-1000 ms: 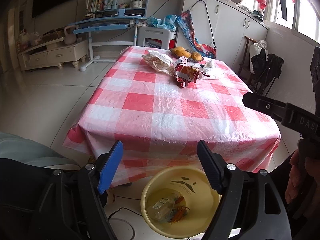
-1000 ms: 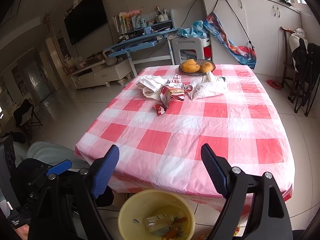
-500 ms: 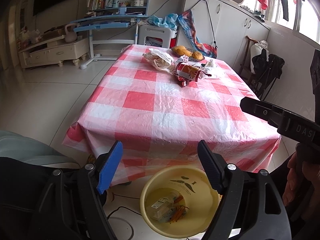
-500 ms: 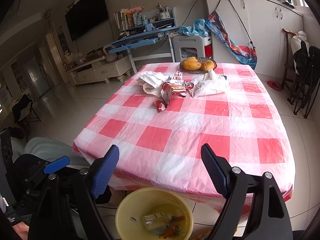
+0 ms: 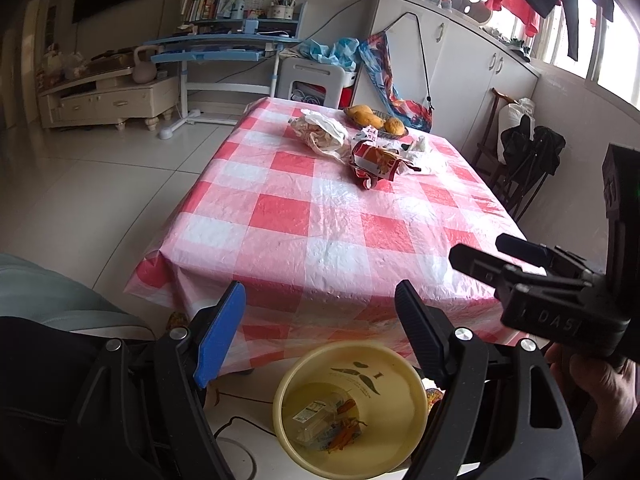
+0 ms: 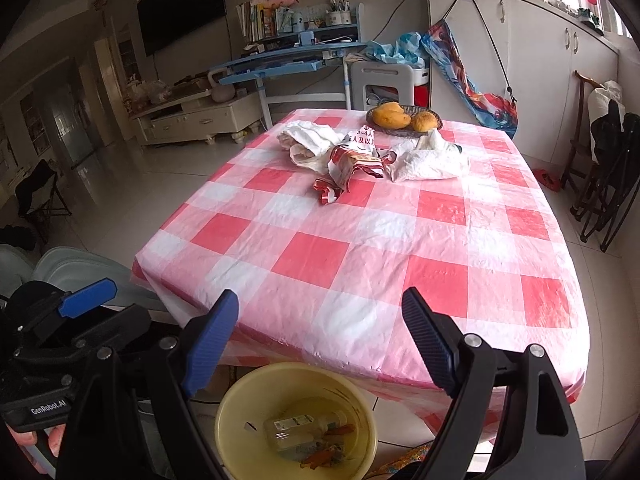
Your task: Collect trash
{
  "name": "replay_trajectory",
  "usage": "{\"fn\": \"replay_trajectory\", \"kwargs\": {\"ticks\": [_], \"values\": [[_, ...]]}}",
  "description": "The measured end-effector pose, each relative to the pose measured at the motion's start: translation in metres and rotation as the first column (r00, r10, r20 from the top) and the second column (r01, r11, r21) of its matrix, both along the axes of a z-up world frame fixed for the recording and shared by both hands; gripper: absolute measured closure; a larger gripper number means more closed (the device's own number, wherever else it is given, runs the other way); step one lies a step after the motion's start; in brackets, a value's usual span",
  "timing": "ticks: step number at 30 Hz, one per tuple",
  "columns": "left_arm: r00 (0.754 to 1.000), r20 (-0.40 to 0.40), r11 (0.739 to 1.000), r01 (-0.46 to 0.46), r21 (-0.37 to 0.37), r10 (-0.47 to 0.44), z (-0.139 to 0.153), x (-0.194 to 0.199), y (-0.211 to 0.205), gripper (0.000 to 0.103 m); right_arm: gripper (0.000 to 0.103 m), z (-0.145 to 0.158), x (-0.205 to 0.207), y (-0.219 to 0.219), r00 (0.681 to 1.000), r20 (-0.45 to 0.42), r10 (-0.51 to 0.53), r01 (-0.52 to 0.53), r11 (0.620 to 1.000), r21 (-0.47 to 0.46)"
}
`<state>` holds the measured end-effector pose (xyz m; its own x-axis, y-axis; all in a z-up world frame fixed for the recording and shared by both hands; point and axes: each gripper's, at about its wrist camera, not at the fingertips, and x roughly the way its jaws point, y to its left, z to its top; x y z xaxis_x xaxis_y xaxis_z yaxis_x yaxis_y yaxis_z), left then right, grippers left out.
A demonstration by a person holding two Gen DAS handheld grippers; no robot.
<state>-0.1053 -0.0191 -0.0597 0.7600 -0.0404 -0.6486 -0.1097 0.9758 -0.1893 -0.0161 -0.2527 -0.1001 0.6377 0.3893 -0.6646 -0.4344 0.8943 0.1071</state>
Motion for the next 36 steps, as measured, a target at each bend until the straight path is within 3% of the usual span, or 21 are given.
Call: {"fn": "replay_trajectory", "kwargs": {"ticks": [13,36], "values": [[1.000,-0.002,1.000,-0.019,-0.024,0.019,0.001,0.002,0.008,0.029,0.023,-0.007,-0.004,0.011,1.000,0.004,0.021,-0.021,0.998,-0.056],[1.000,-0.001,0.999,-0.019,-0.026,0.019,0.002,0.001,0.008,0.029,0.023,-0.007,-0.005,0.013,1.000,0.010,0.025,-0.025,0.998,-0.061]]}}
